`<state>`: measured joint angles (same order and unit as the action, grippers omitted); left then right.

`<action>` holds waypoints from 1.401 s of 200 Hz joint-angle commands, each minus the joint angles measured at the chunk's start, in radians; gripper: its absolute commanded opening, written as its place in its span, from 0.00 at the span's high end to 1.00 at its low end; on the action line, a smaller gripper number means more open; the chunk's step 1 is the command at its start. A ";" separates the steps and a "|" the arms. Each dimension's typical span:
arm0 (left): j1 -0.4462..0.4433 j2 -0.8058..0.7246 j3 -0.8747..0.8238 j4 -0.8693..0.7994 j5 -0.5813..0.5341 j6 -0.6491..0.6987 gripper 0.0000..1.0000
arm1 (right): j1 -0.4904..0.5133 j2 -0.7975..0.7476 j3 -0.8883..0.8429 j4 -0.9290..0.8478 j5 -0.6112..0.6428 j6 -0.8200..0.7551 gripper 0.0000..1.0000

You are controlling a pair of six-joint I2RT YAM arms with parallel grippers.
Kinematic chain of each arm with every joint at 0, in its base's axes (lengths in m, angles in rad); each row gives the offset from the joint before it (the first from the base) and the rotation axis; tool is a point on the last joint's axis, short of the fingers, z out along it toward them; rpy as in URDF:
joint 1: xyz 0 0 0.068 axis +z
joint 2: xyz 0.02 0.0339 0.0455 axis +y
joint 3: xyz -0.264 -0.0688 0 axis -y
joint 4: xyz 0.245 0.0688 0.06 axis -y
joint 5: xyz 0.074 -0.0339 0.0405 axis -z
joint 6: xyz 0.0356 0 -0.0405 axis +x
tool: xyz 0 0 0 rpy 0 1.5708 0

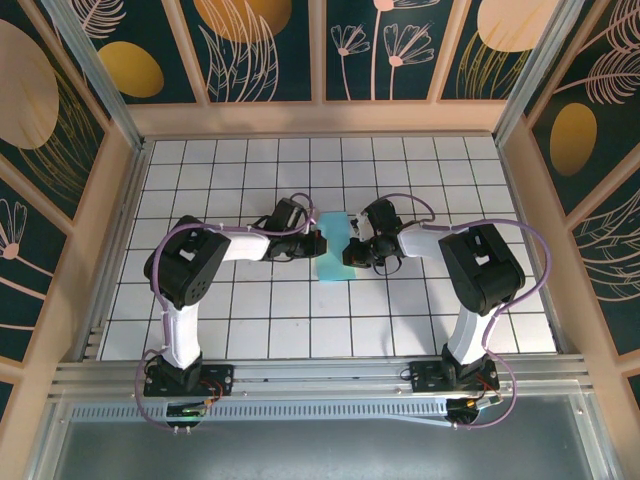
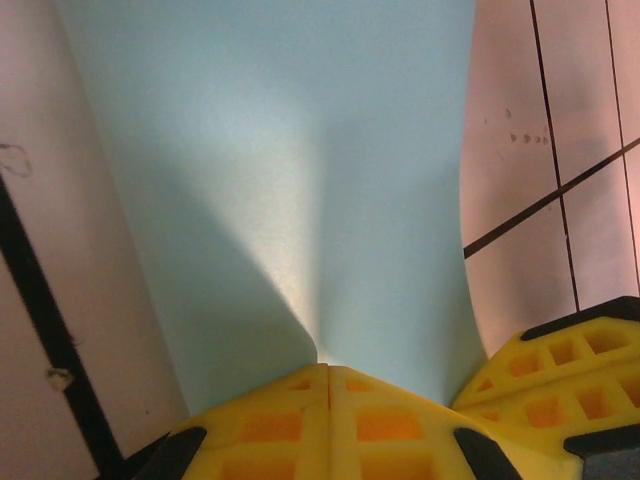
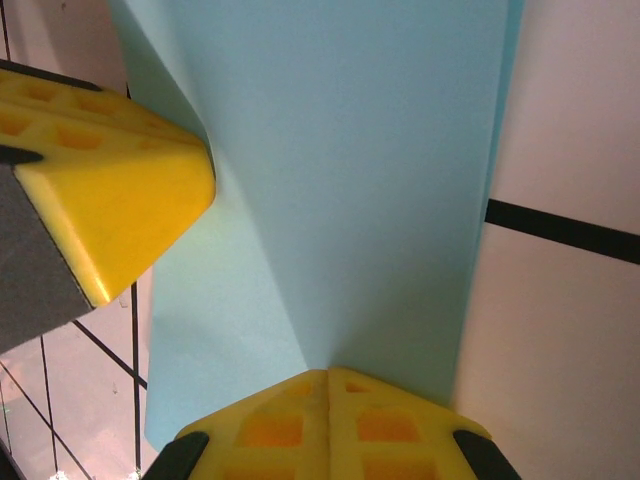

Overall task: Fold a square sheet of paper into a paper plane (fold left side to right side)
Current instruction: First fold the square sheet of paper in half at the center of the table.

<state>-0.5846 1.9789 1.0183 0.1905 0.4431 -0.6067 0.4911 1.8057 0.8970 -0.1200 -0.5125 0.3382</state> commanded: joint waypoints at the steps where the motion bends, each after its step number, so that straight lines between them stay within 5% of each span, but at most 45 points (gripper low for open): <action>1: 0.030 0.018 0.001 0.006 -0.052 0.016 0.96 | 0.001 0.083 -0.047 -0.098 0.196 -0.031 1.00; 153: 0.113 0.126 0.189 -0.112 -0.127 0.067 0.96 | -0.012 0.071 -0.064 -0.087 0.192 -0.035 1.00; 214: 0.116 -0.032 0.093 -0.043 -0.156 0.100 0.98 | -0.020 0.059 -0.058 -0.106 0.194 -0.056 1.00; 280: 0.086 -0.167 -0.108 0.166 0.045 0.033 0.98 | -0.022 0.077 -0.038 -0.109 0.192 -0.060 1.00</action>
<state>-0.4763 1.8168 0.9455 0.2520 0.3943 -0.5446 0.4900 1.8095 0.8932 -0.0731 -0.4904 0.3115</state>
